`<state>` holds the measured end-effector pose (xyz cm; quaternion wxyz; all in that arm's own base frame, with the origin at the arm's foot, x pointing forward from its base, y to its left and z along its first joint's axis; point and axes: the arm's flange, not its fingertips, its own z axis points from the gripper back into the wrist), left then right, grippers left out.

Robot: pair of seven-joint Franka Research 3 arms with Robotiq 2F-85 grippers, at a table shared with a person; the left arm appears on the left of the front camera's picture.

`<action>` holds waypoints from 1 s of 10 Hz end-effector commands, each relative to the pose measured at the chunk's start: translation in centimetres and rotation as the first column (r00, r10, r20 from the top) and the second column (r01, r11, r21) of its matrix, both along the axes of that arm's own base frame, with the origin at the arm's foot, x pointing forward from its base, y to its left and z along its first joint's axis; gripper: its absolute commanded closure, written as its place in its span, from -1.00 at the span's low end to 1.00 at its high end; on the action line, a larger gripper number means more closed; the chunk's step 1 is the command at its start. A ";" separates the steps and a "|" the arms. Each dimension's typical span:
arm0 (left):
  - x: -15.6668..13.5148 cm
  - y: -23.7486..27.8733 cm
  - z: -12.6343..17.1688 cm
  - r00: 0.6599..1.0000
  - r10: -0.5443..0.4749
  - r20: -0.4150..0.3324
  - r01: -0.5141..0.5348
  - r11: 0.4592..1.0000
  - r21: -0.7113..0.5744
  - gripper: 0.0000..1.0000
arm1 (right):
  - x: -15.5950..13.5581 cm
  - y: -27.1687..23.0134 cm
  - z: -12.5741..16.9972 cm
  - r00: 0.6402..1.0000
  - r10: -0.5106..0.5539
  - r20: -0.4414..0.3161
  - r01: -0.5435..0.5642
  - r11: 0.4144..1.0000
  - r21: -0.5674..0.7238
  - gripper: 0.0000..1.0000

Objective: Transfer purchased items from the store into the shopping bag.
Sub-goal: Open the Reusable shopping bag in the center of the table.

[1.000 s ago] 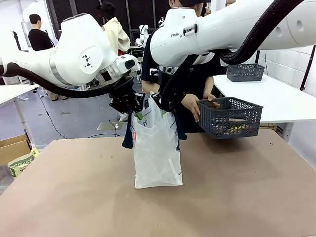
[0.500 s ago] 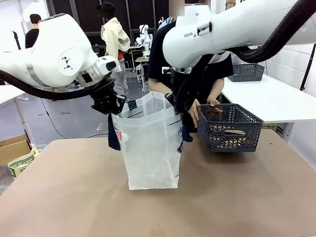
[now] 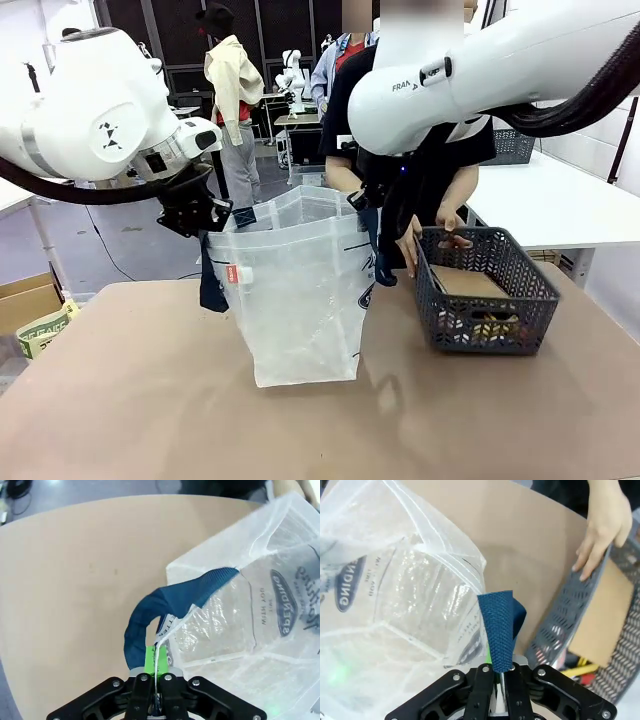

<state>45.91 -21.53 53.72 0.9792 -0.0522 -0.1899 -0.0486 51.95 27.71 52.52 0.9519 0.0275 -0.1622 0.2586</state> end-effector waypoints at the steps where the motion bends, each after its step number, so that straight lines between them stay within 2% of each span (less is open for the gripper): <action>1: -0.9 0.8 0.3 0.992 0.117 0.044 -0.119 0.992 0.040 1.00 | -1.1 -1.5 -0.9 0.997 0.062 0.049 -0.061 0.998 -0.026 1.00; 3: -1.0 1.5 0.4 0.993 0.107 0.041 -0.109 0.993 0.049 1.00 | -1.2 -1.7 -0.7 0.995 0.084 0.052 -0.082 0.996 -0.045 1.00; 7: -1.0 1.3 -0.1 1.000 0.022 0.016 -0.023 0.996 0.090 1.00 | -0.7 -1.4 -0.5 0.991 0.135 -0.005 -0.134 0.987 -0.085 1.00; 8: -1.0 1.3 -0.3 1.000 -0.001 0.007 0.000 0.996 0.094 1.00 | -0.6 -1.5 -0.7 0.989 0.145 -0.003 -0.144 0.984 -0.101 1.00; 9: -1.0 1.0 -0.3 0.998 -0.064 0.014 0.064 0.996 0.055 1.00 | -0.7 -1.0 -0.8 0.979 0.202 0.019 -0.200 0.977 -0.077 1.00; 10: -1.0 0.8 -0.2 1.000 0.029 0.007 -0.030 0.998 0.057 1.00 | -1.0 -0.7 -0.6 0.993 0.118 0.002 -0.118 0.991 -0.055 1.00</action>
